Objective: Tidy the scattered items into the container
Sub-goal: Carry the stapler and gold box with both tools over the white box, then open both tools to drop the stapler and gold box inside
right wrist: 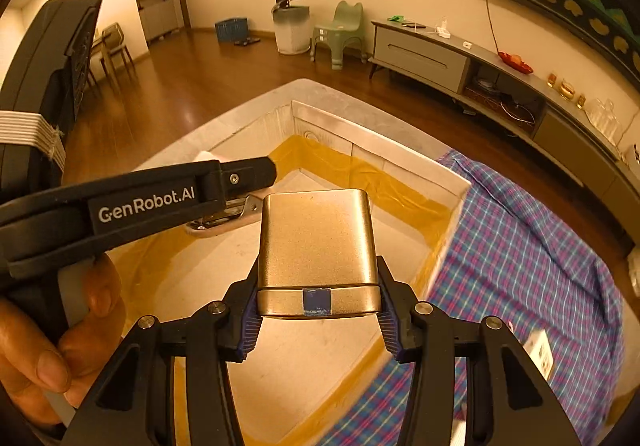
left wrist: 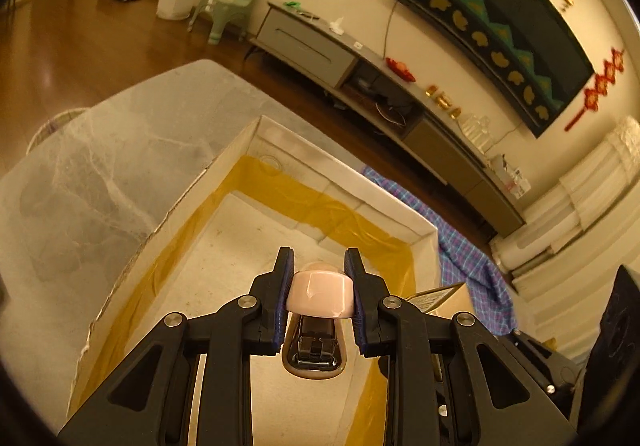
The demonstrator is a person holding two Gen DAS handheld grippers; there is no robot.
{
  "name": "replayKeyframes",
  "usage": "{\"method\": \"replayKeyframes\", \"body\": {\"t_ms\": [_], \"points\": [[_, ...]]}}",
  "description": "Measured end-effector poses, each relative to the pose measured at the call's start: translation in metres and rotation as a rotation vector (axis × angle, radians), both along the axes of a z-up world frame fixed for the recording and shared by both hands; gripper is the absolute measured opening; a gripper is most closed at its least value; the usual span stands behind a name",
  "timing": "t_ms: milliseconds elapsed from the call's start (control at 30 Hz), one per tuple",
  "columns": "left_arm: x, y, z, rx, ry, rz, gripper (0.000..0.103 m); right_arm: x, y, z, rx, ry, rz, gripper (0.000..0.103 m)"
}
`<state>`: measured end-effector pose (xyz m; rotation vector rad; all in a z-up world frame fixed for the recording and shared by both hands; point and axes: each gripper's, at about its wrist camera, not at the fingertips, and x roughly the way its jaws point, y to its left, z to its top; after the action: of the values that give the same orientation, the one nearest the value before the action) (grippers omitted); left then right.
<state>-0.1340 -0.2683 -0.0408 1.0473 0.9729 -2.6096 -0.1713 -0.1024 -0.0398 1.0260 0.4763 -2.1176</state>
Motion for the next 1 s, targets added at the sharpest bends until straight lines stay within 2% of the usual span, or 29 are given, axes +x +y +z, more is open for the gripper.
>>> {"method": "replayKeyframes", "body": {"t_ms": [200,533,1000], "points": [[-0.019,-0.011,-0.012,0.055,-0.021,0.031,0.027,-0.023,-0.021,-0.018,0.077,0.004,0.004,0.05],[-0.042,-0.013,-0.035,0.026,-0.102,0.062,0.027,-0.059,-0.037,-0.038,0.156,-0.029,0.001,0.05],[-0.044,-0.015,-0.048,0.016,-0.116,0.064,0.027,-0.07,-0.057,-0.054,0.244,-0.063,0.006,0.05]]}}
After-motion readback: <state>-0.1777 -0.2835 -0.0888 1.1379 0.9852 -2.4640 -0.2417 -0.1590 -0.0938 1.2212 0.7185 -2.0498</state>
